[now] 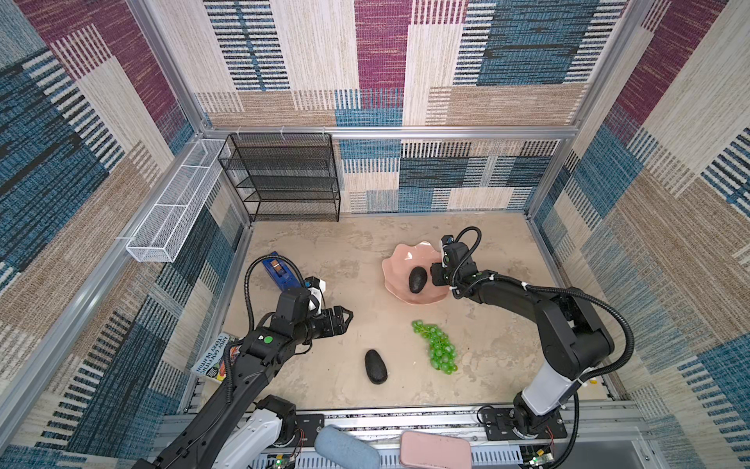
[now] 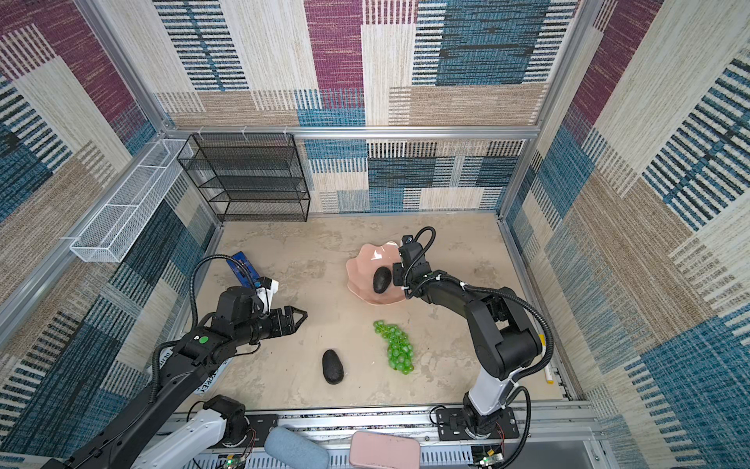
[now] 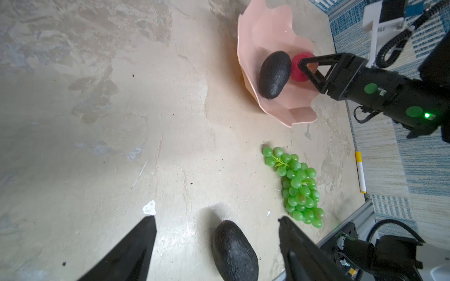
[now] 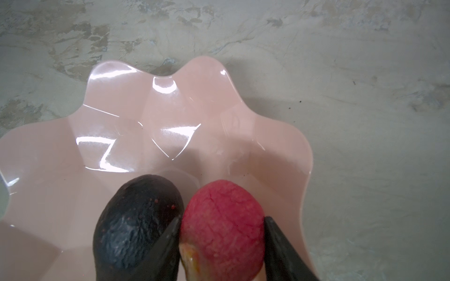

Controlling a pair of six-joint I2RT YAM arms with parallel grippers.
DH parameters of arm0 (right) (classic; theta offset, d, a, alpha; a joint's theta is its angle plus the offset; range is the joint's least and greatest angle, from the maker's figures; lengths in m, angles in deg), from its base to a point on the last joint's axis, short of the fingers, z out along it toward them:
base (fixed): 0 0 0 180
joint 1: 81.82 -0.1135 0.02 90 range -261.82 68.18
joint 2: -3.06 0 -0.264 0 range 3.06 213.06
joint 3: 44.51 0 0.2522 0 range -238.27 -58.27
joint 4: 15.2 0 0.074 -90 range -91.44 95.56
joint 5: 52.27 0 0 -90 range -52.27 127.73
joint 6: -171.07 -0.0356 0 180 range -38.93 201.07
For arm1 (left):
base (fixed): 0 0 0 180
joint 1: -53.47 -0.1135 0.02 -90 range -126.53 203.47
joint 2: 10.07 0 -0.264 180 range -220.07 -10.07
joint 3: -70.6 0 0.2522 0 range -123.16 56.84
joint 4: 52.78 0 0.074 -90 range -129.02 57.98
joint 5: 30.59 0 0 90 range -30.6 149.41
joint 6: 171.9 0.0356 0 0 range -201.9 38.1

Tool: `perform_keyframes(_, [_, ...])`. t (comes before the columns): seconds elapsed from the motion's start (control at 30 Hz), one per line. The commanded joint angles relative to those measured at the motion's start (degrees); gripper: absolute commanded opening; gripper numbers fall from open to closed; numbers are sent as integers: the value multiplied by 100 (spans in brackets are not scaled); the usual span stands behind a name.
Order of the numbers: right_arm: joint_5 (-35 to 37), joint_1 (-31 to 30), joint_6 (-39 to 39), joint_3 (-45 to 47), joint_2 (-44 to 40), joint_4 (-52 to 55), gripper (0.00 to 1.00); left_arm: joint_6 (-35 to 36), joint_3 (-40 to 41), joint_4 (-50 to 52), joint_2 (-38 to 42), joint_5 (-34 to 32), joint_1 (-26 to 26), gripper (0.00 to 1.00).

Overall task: Arrange fruit in a fruit bowl
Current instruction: Place the fruit in the fruit bowl, then pick up the fruit from the bottom-center of the table.

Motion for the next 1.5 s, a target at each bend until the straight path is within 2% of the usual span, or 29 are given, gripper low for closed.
perform_keyframes(0.0, [-135, 21, -76, 28, 84, -304, 54, -221, 60, -44, 3, 6, 189, 82])
perform_keyframes(0.2, [-206, 48, -94, -28, 176, -321, 61, -441, 135, -44, -191, -307, 873, 83])
perform_keyframes(0.37, [-291, 92, -90, -96, 42, -301, 71, -644, 248, -38, -345, -432, 1460, 83])
perform_keyframes(0.5, [-175, 109, -69, -170, -419, -259, 80, -850, 369, -37, -448, -459, 1871, 83])
perform_keyframes(0.7, [-265, 107, -43, 235, -1550, -543, 100, -1134, 504, -38, -499, -577, 2383, 83])
perform_keyframes(0.87, [-577, 110, -141, 894, -2487, -901, 100, -1173, 473, -224, -830, -669, 2626, 84])
perform_keyframes(1.03, [-490, 113, -235, 1281, -3004, -842, 100, -1208, 334, -395, -1332, -696, 2864, 84])
perform_keyframes(1.27, [-426, 110, -280, 1459, -3284, -824, 99, -1261, 163, -438, -1946, -917, 3024, 84])
perform_keyframes(1.47, [-459, 113, -278, 1478, -3311, -842, 100, -1186, 24, -458, -2394, -989, 3041, 79])
